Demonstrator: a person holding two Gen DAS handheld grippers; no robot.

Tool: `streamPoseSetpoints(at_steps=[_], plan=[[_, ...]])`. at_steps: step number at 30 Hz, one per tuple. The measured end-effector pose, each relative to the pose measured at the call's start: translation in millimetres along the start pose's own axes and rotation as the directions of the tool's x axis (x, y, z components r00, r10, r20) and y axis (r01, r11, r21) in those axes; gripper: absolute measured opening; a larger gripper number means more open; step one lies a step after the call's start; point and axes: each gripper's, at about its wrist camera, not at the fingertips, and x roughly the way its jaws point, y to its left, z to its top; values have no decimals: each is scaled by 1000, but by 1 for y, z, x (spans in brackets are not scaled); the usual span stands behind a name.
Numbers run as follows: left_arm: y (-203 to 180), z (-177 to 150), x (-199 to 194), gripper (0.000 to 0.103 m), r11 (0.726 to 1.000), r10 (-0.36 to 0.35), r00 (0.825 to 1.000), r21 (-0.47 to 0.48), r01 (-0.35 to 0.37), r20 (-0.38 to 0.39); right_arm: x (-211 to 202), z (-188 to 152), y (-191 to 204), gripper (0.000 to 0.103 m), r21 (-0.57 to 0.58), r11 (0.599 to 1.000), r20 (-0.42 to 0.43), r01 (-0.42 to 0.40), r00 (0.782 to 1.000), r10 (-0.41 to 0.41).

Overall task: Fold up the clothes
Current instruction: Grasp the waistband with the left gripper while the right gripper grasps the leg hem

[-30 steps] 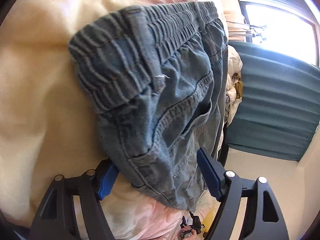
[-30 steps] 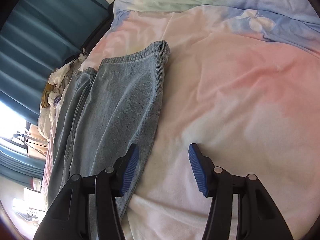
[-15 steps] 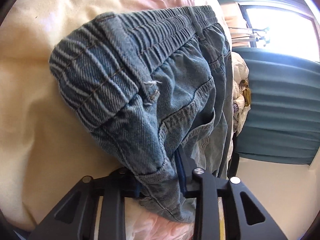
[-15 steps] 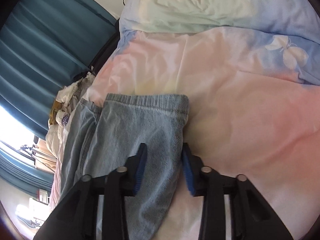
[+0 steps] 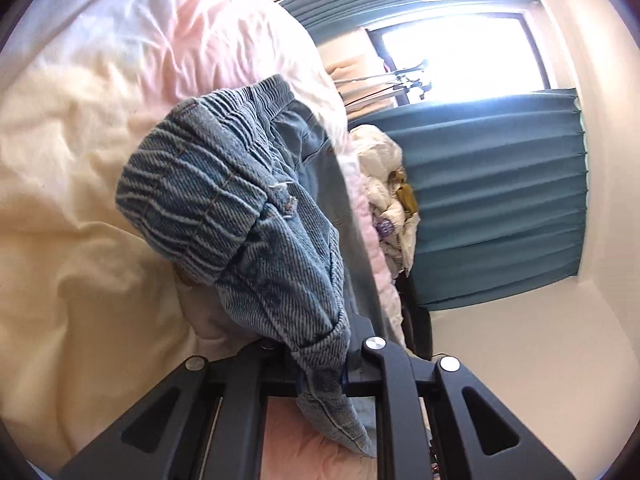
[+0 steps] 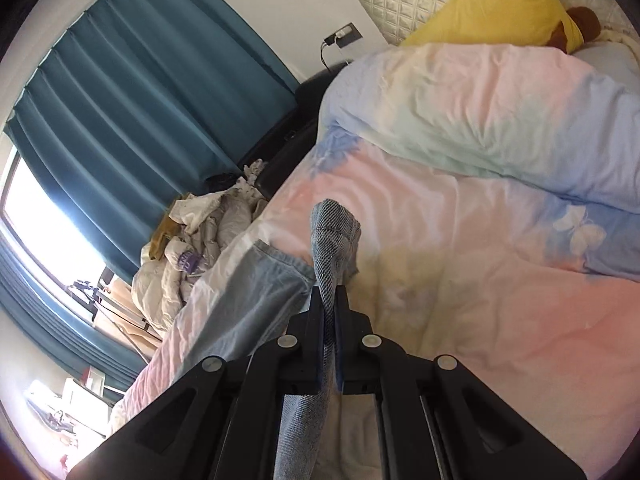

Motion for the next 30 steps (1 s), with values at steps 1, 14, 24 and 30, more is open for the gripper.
streamPoseSetpoints(at_steps=[1,14,24,30], plan=[[-1,3,-6,11,1000,-19,1000,-12,19,11,-5,3,4,2,12,1000,10,-6,1000,5],[-55,92,64,11,999,30,999,-21,-29,29,33,28,82,2,-39,999,18,23,1000,-22],[-53,185,208,11,978,201,979,61,-199,-25,194,30,173,2,-167,977,60,135,990,-127],[-21,207,269,11,956,290,954,65,-286,-70,307,5,207,2,-279,942,19,187,982,-189]])
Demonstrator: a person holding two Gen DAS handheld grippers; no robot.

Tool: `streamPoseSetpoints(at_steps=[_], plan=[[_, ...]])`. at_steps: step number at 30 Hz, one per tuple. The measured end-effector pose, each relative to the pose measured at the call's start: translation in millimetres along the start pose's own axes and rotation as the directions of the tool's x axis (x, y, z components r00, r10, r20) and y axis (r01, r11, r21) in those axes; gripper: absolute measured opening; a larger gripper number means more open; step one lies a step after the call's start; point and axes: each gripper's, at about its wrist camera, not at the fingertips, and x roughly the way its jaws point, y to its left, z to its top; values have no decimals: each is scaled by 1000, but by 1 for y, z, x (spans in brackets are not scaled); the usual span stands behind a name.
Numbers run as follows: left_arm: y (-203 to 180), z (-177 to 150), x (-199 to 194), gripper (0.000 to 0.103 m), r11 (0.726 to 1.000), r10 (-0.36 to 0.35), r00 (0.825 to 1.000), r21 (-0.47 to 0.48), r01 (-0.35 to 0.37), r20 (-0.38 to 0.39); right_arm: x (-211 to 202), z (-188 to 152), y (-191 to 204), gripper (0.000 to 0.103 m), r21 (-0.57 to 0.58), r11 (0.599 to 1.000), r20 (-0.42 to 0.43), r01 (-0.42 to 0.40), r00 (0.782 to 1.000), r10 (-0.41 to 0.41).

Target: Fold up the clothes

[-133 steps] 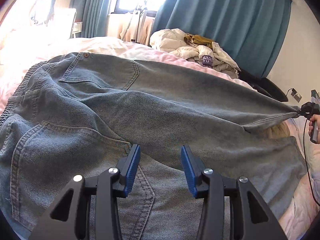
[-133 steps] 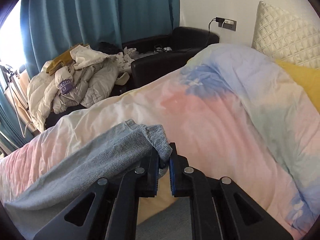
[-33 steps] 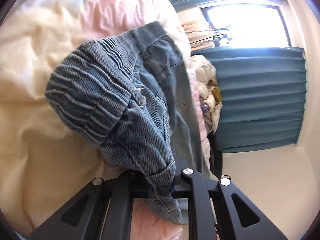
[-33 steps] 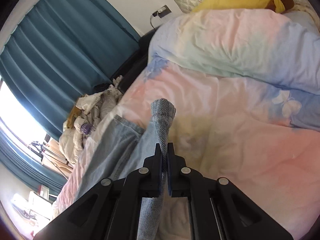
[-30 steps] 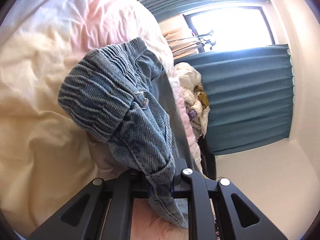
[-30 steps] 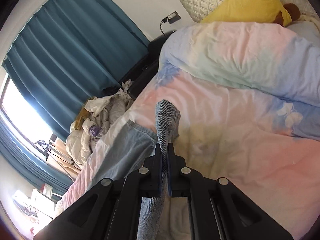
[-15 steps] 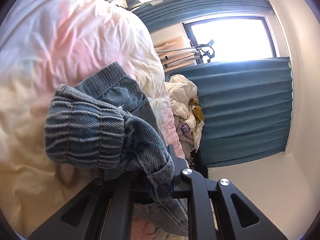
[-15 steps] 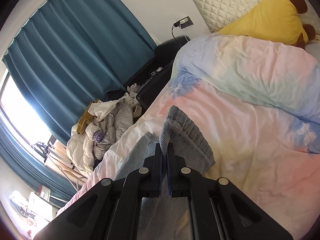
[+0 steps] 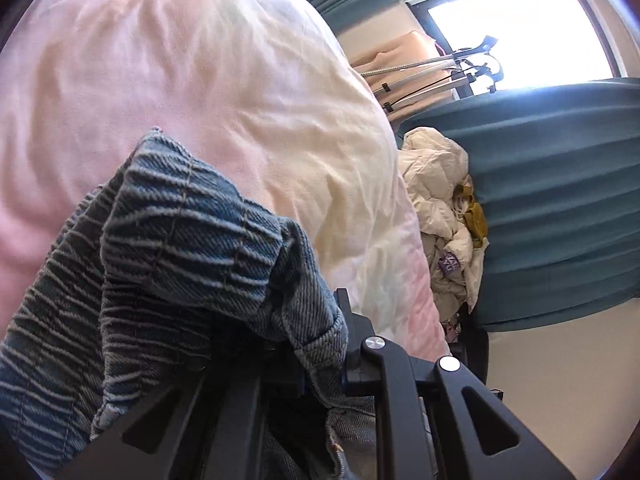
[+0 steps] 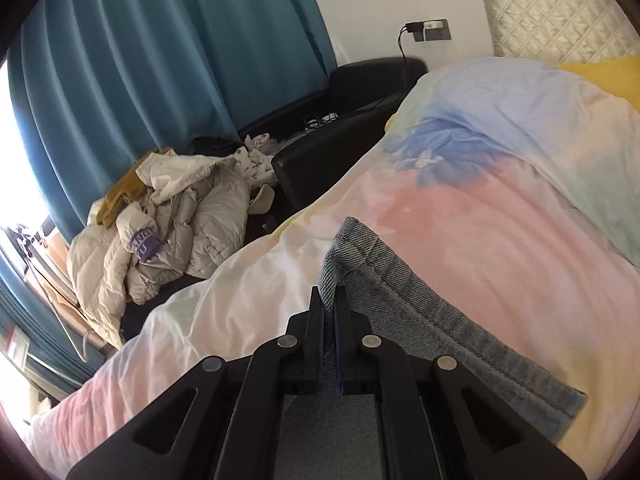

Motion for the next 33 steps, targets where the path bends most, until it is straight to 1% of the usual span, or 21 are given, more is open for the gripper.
streamPoseSetpoints(at_steps=[2,5,6,8,10,11,12,14,16,17,19,20,21,22,24,26,27,29,30,31,33], plan=[[-5,2,9,11,999,16,1000,42,-16,6,27,-2,10,2,-21,1000,-15,8,1000,-9],[-11,2,11,11,997,30,999,72,-31,11,54,-3,20,2,-58,998,-30,2,1000,-4],[-13,1,13,11,995,53,999,85,-54,13,63,-5,22,2,-71,997,-43,10,999,-13],[-18,1,17,11,989,88,996,117,-89,18,77,-10,23,3,-88,996,-87,9,996,-17],[-22,-1,15,11,985,86,996,152,-87,12,88,-13,23,4,-110,994,-139,10,990,-25],[-23,-2,11,11,983,79,997,166,-79,7,85,-13,21,5,-108,994,-150,-7,989,-10],[-24,-3,6,14,982,73,997,175,-72,2,82,-12,19,7,-106,994,-161,-24,987,6],[-25,-11,-11,15,981,44,999,191,-45,10,71,-9,13,7,-101,993,-199,-63,979,42],[-30,-24,-30,19,974,22,999,226,-28,26,56,-5,9,8,-102,990,-227,-96,971,70],[-33,-32,-41,21,968,19,999,249,-27,32,44,-2,6,9,-100,989,-228,-113,970,88],[-37,-48,-64,31,957,9,999,289,-19,36,16,2,1,13,-83,985,-221,-154,966,133],[-38,-58,-76,32,953,-10,999,304,-1,35,3,3,-3,13,-75,983,-218,-170,964,150],[-39,-68,-88,37,948,-29,999,318,17,32,-10,3,-7,14,-68,980,-216,-185,962,167],[-38,-79,-99,45,944,-44,999,328,32,27,-22,2,-11,15,-63,978,-219,-198,959,180],[-27,-100,-119,50,951,-81,996,301,68,32,-43,-3,-22,15,-50,974,-226,-220,953,204],[-8,-118,-131,58,968,-108,994,232,98,33,-61,-11,-34,16,-24,968,-234,-251,942,238],[2,-125,-134,64,976,-108,994,193,101,23,-68,-16,-41,15,-10,965,-248,-262,936,251],[25,-136,-132,65,990,-100,995,105,99,3,-80,-26,-56,18,30,963,-265,-269,927,267],[35,-139,-130,65,994,-97,995,58,98,-17,-85,-31,-64,28,53,961,-272,-271,922,275],[45,-142,-126,65,995,-94,995,11,94,-40,-89,-36,-71,44,81,958,-280,-274,917,286],[63,-145,-119,65,994,-95,991,-68,89,-90,-96,-47,-85,61,133,950,-294,-283,904,310]])
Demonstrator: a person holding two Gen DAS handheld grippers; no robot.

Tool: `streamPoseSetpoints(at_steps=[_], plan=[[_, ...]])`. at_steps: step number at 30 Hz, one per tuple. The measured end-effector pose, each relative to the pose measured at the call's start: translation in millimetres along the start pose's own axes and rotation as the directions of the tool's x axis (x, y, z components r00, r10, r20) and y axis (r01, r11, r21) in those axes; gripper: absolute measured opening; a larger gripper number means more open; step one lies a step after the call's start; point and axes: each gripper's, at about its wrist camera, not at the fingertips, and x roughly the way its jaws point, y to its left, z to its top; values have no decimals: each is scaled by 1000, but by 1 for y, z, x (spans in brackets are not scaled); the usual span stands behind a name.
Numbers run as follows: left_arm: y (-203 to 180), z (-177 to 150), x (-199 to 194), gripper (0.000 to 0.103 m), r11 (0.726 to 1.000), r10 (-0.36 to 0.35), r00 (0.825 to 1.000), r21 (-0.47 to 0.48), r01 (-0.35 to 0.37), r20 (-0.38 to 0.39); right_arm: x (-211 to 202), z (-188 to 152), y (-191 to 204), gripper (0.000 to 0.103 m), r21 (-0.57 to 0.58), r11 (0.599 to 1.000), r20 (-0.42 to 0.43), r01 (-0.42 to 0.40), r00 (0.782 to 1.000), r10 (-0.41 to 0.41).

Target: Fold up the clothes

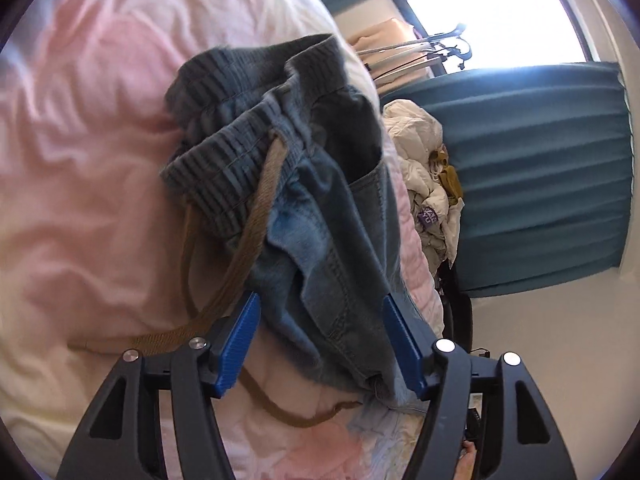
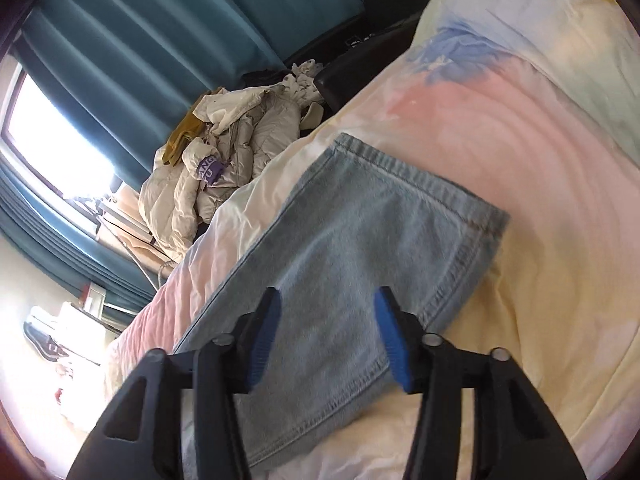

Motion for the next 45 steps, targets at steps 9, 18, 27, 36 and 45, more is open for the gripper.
streamPoseSetpoints(at_steps=[9,18,27,36,45], plan=[[28,9,31,65,996,-79,996,-34,77,-41,31,-35,-37,75,96,995,-84,-3,996,11],[14,17,65,39,994,-96,995,53,95,5,78,-17,-48,68,51,999,2,14,1000,-14],[3,9,46,10,989,-131,985,84,122,113,60,-5,-12,11,-6,995,180,98,979,-96],[8,1,-24,9,975,-221,966,70,213,136,-28,-17,24,10,-40,995,258,88,963,-74],[35,-22,-92,9,984,-177,981,43,174,74,-118,-80,-10,10,21,999,226,44,973,-48]])
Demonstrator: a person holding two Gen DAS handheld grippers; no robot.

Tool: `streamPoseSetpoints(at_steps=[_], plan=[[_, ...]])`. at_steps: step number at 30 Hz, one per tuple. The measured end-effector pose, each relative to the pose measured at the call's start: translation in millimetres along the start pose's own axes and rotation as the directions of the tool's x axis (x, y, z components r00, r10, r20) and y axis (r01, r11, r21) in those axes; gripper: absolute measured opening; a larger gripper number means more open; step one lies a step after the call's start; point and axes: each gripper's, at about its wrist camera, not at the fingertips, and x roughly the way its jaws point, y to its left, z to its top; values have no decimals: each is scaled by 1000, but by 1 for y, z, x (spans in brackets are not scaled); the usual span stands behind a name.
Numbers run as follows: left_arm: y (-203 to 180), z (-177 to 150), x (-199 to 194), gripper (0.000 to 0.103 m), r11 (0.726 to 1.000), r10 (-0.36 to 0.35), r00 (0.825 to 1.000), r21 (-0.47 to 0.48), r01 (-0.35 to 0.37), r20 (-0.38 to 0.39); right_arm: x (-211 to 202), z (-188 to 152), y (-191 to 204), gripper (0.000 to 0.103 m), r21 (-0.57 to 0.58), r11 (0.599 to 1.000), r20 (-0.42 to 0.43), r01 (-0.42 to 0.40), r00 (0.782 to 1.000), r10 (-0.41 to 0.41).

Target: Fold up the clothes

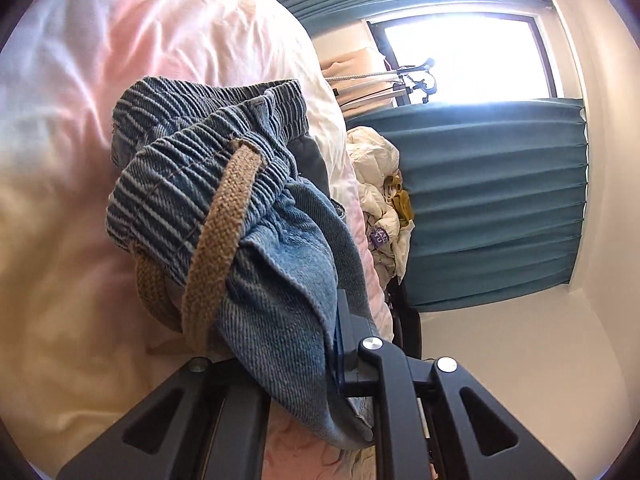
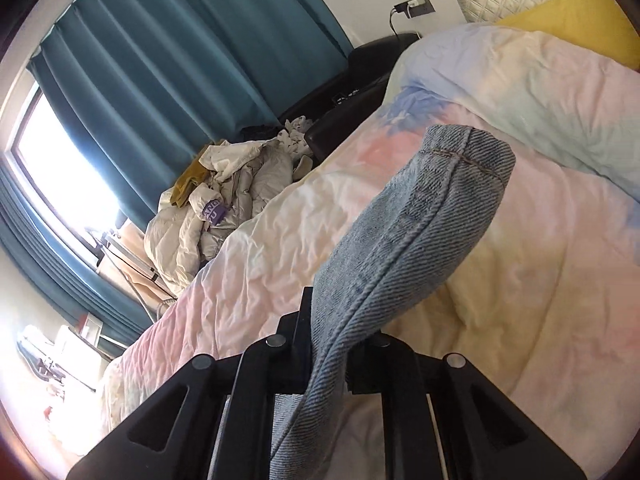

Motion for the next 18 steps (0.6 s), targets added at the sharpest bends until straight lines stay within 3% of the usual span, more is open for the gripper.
streamPoseSetpoints(at_steps=[5,9,14,18], plan=[[-9,-11,-31,9,991,87,994,105,-80,-61,-44,-34,-36,10,29,1000,-21,-9,1000,10],[-2,-9,-29,9,984,128,988,134,-116,-89,-60,-47,-59,10,59,998,-38,-26,999,29],[22,-15,-13,9,980,193,970,86,-181,-150,-48,-64,-88,10,106,994,-95,-37,994,47],[19,-20,-9,14,962,261,953,121,-244,-155,-33,-79,-115,11,162,986,-130,-37,990,59]])
